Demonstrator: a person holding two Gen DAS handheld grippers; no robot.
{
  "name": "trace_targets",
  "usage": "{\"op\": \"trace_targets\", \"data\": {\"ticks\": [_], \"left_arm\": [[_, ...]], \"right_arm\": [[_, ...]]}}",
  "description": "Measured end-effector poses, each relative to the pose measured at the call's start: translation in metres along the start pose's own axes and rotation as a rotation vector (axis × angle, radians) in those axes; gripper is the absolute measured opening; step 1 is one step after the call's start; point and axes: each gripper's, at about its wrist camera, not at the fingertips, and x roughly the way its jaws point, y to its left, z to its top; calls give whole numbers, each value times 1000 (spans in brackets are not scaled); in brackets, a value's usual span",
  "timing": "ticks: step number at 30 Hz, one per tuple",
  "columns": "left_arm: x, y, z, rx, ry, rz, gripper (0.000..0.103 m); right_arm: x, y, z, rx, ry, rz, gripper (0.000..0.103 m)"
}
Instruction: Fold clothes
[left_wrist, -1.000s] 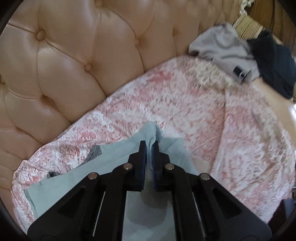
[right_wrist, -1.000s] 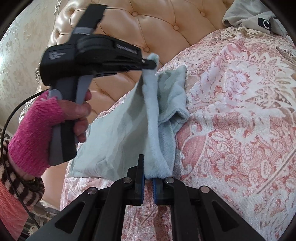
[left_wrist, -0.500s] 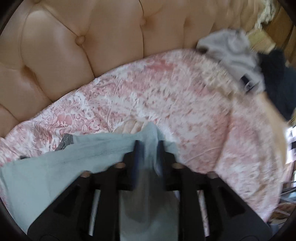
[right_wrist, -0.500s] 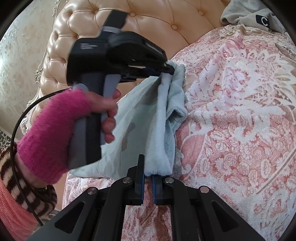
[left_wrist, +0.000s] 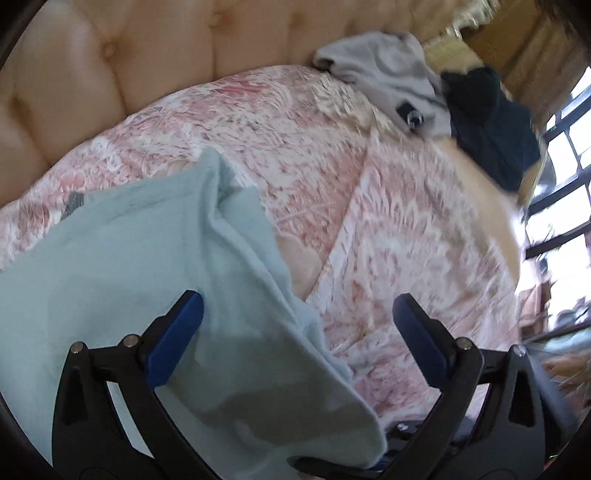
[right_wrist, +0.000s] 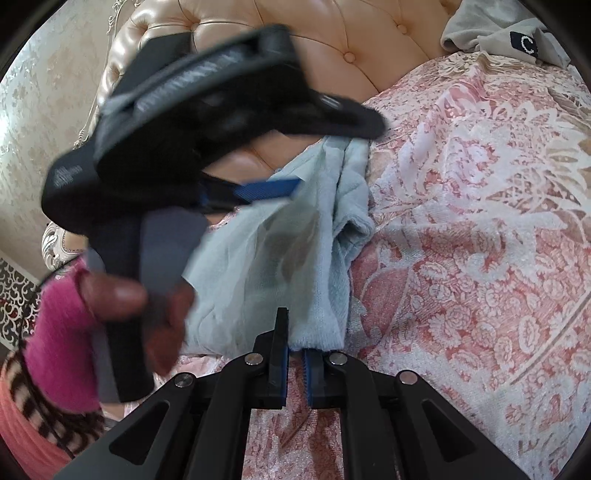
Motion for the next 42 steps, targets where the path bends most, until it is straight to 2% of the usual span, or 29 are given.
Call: {"op": "trace_targets", "data": {"ticks": [2,6,8,9,10,11,13,15,17,19,21,23,28,31,32,33,35,37,39,40,41,42], "left_arm": [[-13,-10,-3,24,-28,-33,101],[-41,-14,2,28,-126,-9,101],[-34,-6,8,-5,-97,-40,101],[-27,-3,9,-9,-75,-23,101],[-19,1,11,-12,-54,5,101],[-11,6,12,-14,-41,75,101],[-11,21,19,-43,-67,176,101],[-26,39,20,-121,-127,137,101],[-46,50,13,-151,-194,162,101],[-58,59,6,-134,-221,307,101],[-61,68,-3,-96,-198,468,101],[-62,75,-13,-78,-173,512,101],[-39,76,-29,-34,-58,514,102],[-38,79,-35,-65,-81,499,103],[-40,80,-38,-75,-93,501,103],[-47,78,-41,-78,-120,528,102],[-64,65,-48,-31,-189,538,102],[-66,54,-51,24,-197,538,102],[-54,52,-50,57,-154,567,102],[-49,57,-50,46,-136,575,102],[-45,62,-50,35,-119,582,103],[-42,67,-51,21,-106,587,103]], "right_arm": [[-1,0,-1,0,0,0,7],[-1,0,-1,1,-4,5,7],[-4,0,-2,5,-12,9,7],[-7,0,-3,8,-23,10,7],[-10,0,-4,11,-39,11,10],[-13,0,-5,15,-50,11,10],[-18,0,-7,19,-68,8,10],[-27,4,-10,9,-104,8,10],[-39,10,-12,-16,-150,-4,10],[-46,22,-4,-75,-171,-60,10],[-51,34,5,-137,-183,-119,10],[-43,41,28,-209,-170,-181,11],[-30,5,17,-92,68,-167,11],[-33,-11,-2,-42,118,-173,12],[-38,-18,-4,9,105,-155,12],[-48,-20,-5,32,69,-182,12],[-65,-9,-4,-27,-5,-269,12],[-73,9,9,-126,-68,-307,12],[-62,24,34,-208,-90,-314,26],[-52,31,47,-244,-89,-314,44],[-39,36,61,-274,-81,-307,54],[-23,36,73,-296,-55,-301,54]]}}
